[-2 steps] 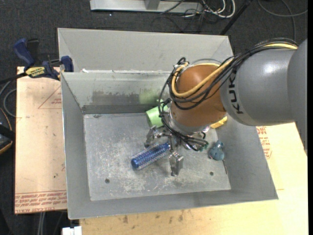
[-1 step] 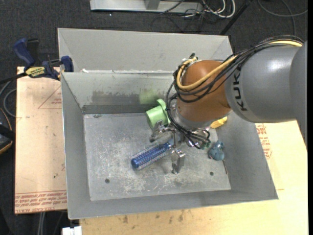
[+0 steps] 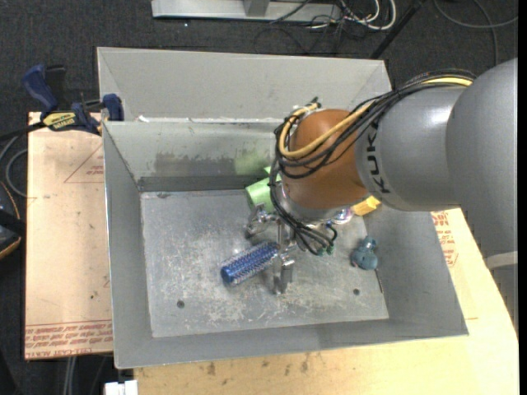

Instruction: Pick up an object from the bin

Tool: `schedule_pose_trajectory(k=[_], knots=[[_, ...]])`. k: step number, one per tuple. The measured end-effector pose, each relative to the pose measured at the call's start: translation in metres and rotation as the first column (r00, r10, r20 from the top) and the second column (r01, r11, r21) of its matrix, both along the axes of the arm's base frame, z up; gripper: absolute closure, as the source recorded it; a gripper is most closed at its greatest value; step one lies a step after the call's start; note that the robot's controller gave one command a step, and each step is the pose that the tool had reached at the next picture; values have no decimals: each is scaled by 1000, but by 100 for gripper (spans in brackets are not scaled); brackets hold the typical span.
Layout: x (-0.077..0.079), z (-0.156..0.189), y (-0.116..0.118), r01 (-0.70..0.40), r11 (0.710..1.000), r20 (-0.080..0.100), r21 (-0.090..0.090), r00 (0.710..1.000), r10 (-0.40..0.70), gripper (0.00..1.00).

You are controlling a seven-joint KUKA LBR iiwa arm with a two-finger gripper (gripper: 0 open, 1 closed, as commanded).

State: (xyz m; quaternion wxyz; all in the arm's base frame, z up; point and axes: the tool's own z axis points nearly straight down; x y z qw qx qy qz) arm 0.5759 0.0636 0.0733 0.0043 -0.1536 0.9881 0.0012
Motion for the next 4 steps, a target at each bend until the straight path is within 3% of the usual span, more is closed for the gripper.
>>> schedule_pose_trajectory(k=[1, 2, 3, 4], knots=[[2, 2, 1, 2, 1000, -3, -1, 1000, -2, 0], [4, 4, 1, 3, 1000, 3, 0, 1000, -3, 100], [5, 30, 2, 5, 1000, -4, -2, 1000, -5, 100], [6, 91, 3, 7, 1000, 0, -2, 1000, -7, 100]])
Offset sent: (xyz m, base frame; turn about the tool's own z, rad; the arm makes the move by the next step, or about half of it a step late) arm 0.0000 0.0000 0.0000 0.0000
